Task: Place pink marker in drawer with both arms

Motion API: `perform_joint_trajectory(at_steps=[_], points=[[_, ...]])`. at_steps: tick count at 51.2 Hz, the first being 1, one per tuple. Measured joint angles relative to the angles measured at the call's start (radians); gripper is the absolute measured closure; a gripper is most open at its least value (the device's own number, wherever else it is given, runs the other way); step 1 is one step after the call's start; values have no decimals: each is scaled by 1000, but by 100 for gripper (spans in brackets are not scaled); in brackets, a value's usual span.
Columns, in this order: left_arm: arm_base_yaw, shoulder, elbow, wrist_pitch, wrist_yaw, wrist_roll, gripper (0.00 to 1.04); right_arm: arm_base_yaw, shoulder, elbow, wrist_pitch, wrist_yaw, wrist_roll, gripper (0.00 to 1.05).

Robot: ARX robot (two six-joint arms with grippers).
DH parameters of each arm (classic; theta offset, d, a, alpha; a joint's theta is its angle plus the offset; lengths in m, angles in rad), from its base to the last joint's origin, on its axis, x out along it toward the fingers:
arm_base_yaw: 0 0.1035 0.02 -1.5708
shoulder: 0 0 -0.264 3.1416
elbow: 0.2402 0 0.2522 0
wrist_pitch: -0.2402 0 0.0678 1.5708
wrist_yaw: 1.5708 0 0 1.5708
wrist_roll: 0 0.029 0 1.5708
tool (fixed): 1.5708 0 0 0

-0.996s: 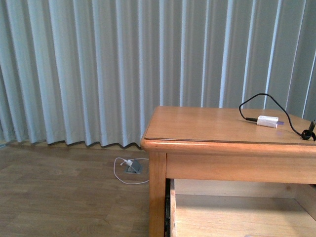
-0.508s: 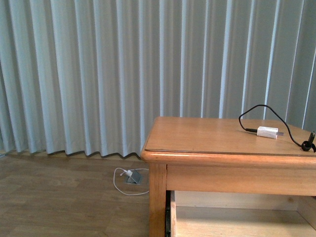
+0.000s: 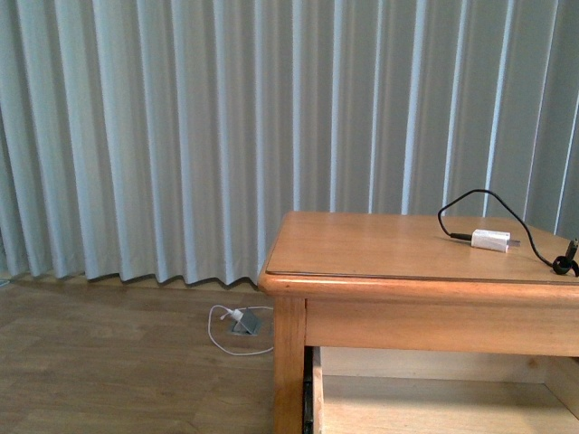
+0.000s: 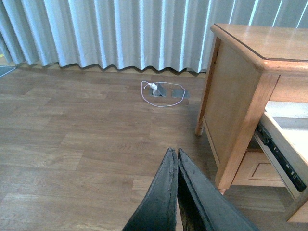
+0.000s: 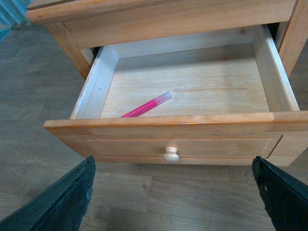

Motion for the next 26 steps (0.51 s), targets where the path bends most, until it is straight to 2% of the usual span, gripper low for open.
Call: perform_joint_trajectory(at_steps=[18,22,26], points=[[0,-90,-44,-39,0,0,101,0,0,0,0,0,0,8],[0,-228,-47,-186,0,2,101,0,0,0,0,0,0,8],[0,-267,-47,-201,0,2,101,0,0,0,0,0,0,8]])
